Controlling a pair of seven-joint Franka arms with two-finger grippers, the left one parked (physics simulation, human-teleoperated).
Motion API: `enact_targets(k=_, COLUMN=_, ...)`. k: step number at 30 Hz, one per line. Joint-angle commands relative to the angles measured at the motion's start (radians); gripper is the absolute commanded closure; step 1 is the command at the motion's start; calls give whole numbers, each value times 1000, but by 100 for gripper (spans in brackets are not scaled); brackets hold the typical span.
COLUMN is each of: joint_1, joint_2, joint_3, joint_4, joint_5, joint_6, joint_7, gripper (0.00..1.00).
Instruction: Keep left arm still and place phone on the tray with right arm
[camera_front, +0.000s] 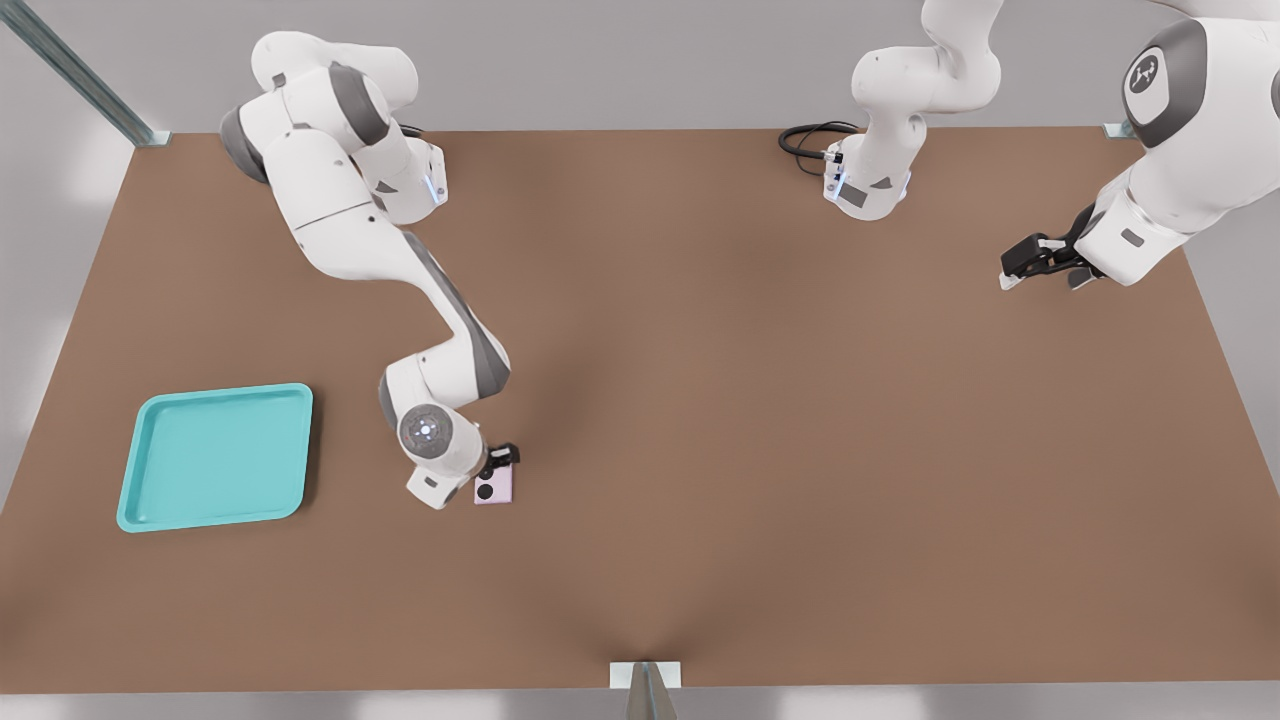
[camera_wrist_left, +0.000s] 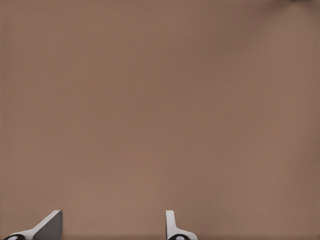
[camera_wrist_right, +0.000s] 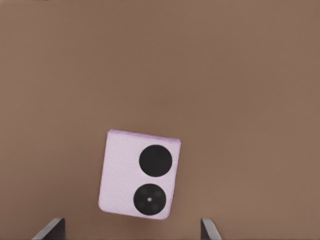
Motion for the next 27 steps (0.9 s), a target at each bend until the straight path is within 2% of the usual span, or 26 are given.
enact_targets(k=1, joint_1=2, joint_2=32, joint_3=0, joint_4=-4, joint_5=-3, joint_6=196, joint_7=381, gripper=0)
enact_targets(k=6, joint_1=-4, joint_2=81, joint_3=0, joint_4=-16, joint_5=-4, joint_6=281, joint_7=372, gripper=0)
enact_targets(k=14, joint_1=-10, joint_2=82, joint_3=-2, joint_4=-48, joint_5=-24, joint_6=281, joint_7=369, gripper=0)
enact_targets(k=16, joint_1=-10, joint_2=81, joint_3=-2, joint_4=-47, joint_5=-24, joint_6=278, joint_7=367, gripper=18)
enact_targets(k=20, joint_1=-10, joint_2=75, joint_3=-2, joint_4=-45, joint_5=-38, joint_6=270, joint_7=355, gripper=22)
enact_targets(k=23, joint_1=-5, joint_2=24, joint_3=-2, joint_4=-45, joint_5=-38, joint_6=213, joint_7=348, gripper=22)
enact_targets(k=24, joint_1=-28, joint_2=-26, joint_3=-2, joint_4=-55, joint_5=-39, joint_6=143, joint_7=297, gripper=22)
enact_targets(k=27, joint_1=-125, joint_2=-148, joint_3=3, joint_4=-162, joint_5=-38, joint_6=133, joint_7=145, gripper=21)
